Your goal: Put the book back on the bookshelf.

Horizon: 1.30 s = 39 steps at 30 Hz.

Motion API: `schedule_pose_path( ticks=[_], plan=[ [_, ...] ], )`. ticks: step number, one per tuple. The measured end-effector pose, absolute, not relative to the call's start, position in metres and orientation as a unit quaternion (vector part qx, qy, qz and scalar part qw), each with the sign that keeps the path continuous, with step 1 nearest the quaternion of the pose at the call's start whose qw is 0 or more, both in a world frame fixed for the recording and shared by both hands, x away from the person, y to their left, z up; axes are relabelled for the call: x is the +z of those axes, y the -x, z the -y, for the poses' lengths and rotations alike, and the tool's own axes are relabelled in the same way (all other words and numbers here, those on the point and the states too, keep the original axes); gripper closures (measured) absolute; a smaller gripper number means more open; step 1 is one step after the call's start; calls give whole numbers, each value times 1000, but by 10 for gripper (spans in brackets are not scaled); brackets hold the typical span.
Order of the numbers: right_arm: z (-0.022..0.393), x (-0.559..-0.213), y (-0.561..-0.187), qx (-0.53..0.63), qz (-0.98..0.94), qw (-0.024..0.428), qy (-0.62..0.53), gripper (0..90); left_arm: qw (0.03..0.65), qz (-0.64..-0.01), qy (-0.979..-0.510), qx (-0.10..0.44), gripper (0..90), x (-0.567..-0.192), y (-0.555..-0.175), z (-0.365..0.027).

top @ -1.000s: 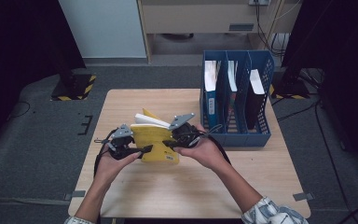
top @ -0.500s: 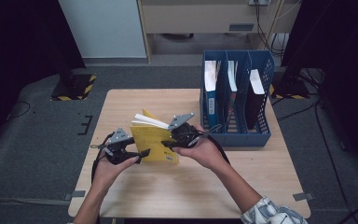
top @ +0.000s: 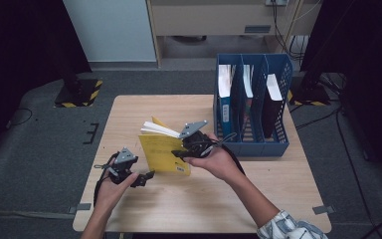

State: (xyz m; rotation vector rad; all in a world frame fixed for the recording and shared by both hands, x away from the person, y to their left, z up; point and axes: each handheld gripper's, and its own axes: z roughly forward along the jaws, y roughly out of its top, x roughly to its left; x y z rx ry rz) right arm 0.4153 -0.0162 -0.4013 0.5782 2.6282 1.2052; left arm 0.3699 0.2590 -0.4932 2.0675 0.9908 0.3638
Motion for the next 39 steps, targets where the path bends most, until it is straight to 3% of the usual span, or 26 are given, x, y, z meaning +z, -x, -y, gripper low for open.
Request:
schedule_pose_path(
  ticks=[18,24,31,39],
  plan=[
    [13,-390,-415,413,-886,92,-188,579,357,-393,-833,156,64,-501,-358,-275],
    [13,-385,-416,417,-885,97,-183,626,343,-398,-836,158,63,-503,-358,-275],
    [9,-380,-417,425,-881,96,-185,611,329,-397,-842,157,64,-506,-359,-274],
    [8,-380,-420,430,-877,88,-193,713,323,-398,-844,156,63,-507,-360,-274]
  ],
)
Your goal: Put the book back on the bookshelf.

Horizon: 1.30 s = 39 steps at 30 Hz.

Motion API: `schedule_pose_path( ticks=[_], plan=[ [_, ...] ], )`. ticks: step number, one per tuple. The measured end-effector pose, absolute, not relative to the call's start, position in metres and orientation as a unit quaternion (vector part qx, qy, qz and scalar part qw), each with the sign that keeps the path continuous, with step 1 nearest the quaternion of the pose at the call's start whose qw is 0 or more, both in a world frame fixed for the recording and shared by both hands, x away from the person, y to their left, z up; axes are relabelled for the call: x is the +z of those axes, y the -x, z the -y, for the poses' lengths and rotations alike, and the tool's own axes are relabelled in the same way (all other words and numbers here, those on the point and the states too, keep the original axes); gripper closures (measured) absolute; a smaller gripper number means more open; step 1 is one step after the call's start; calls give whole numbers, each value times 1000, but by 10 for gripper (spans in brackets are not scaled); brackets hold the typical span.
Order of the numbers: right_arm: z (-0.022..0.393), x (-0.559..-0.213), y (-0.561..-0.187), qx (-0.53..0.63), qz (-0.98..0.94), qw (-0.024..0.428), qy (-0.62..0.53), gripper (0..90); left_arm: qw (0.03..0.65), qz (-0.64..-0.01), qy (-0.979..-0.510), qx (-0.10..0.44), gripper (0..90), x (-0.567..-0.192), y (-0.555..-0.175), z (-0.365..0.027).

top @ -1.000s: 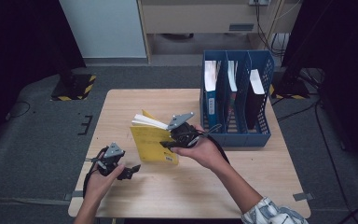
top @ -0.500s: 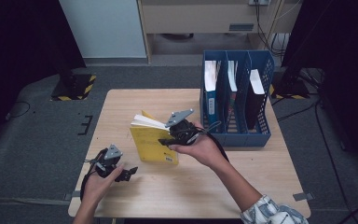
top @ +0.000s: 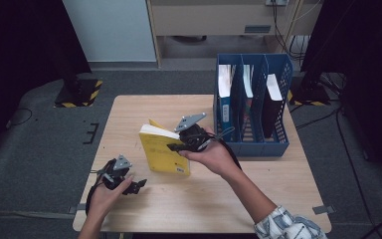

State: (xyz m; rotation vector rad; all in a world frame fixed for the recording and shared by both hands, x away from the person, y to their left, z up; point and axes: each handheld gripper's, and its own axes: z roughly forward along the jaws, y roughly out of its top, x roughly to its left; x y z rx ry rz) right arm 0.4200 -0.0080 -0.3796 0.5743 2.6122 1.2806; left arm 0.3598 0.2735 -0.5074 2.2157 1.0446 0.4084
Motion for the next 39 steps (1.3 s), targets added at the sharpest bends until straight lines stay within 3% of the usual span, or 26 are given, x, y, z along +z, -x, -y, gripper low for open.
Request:
schedule_pose_path(
  ticks=[11,32,39],
  plan=[
    [11,-379,-426,421,-875,112,-211,748,319,-400,-845,156,64,-508,-360,-274],
    [10,-385,-431,441,-863,89,-229,694,316,-400,-846,154,63,-509,-360,-274],
    [12,-388,-433,446,-858,93,-237,747,311,-399,-849,154,63,-510,-360,-274]
  ],
)
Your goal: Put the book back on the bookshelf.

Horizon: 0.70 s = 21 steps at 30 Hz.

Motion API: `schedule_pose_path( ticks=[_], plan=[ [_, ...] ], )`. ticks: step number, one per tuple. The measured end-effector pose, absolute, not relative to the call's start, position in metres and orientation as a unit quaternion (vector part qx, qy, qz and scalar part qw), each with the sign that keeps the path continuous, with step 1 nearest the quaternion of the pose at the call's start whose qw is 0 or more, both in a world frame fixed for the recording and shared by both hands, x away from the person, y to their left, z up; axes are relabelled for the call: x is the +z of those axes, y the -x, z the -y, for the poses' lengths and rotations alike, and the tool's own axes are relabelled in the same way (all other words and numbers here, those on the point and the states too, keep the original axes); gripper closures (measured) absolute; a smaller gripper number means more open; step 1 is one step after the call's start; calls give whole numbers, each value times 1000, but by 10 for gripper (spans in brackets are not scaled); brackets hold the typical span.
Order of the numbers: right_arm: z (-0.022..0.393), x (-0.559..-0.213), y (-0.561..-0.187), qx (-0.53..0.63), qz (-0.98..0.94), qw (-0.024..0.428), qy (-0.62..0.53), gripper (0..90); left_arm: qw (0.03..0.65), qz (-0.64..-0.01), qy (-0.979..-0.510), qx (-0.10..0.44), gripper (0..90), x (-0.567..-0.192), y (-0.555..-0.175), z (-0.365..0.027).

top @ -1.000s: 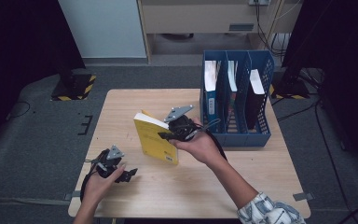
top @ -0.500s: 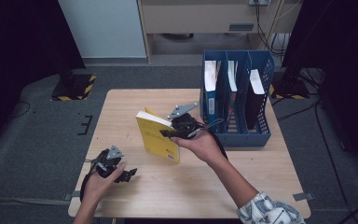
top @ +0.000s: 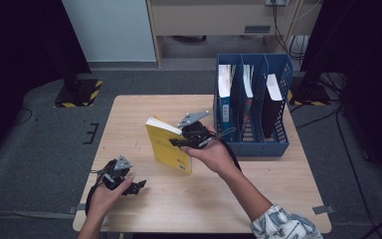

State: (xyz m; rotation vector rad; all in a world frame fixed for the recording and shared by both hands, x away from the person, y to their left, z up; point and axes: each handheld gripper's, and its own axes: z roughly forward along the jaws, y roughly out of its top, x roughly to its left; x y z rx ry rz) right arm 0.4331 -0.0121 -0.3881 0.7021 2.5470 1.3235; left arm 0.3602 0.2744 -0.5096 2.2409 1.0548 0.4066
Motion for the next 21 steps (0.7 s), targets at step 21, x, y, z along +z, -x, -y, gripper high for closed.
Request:
schedule_pose_path(
  ticks=[21],
  plan=[
    [36,-369,-439,474,-826,82,-294,753,296,-418,-843,162,58,-516,-364,-282]
  ],
)
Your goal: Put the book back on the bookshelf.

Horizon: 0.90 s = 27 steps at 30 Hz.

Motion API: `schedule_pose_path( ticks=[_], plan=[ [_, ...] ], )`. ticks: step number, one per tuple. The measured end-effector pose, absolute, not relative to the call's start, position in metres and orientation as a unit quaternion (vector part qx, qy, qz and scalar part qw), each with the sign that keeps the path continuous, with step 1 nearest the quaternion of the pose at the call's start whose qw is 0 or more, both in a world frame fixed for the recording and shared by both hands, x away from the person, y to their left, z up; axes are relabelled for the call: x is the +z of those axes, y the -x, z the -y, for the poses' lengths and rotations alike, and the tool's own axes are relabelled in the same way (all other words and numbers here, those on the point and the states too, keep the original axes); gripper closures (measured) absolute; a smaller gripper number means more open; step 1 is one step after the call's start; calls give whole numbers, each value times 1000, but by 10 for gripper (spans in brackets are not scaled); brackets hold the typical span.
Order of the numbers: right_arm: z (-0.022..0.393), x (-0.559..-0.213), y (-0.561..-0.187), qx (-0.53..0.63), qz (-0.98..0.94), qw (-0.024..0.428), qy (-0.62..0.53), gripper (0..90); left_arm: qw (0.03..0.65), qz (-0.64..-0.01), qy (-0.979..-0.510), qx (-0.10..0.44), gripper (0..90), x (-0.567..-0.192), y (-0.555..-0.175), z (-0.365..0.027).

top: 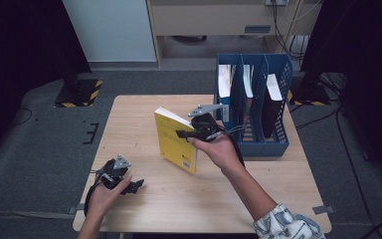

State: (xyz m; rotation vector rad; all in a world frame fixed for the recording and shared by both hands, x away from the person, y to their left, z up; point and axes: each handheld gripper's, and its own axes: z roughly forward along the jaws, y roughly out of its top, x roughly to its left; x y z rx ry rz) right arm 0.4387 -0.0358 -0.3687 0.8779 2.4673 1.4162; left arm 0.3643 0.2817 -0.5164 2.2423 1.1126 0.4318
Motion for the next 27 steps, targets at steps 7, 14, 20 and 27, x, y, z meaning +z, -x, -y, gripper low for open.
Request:
schedule_pose_path(
  ticks=[7,14,20,27],
  plan=[
    [50,-365,-434,477,-823,86,-296,753,292,-420,-842,169,58,-518,-365,-283],
    [63,-363,-429,481,-819,86,-299,753,287,-424,-842,170,57,-519,-366,-284],
    [68,-362,-428,480,-820,89,-298,753,285,-425,-842,170,56,-520,-366,-284],
    [77,-363,-426,479,-818,89,-304,753,281,-425,-844,167,55,-522,-367,-283]
  ],
)
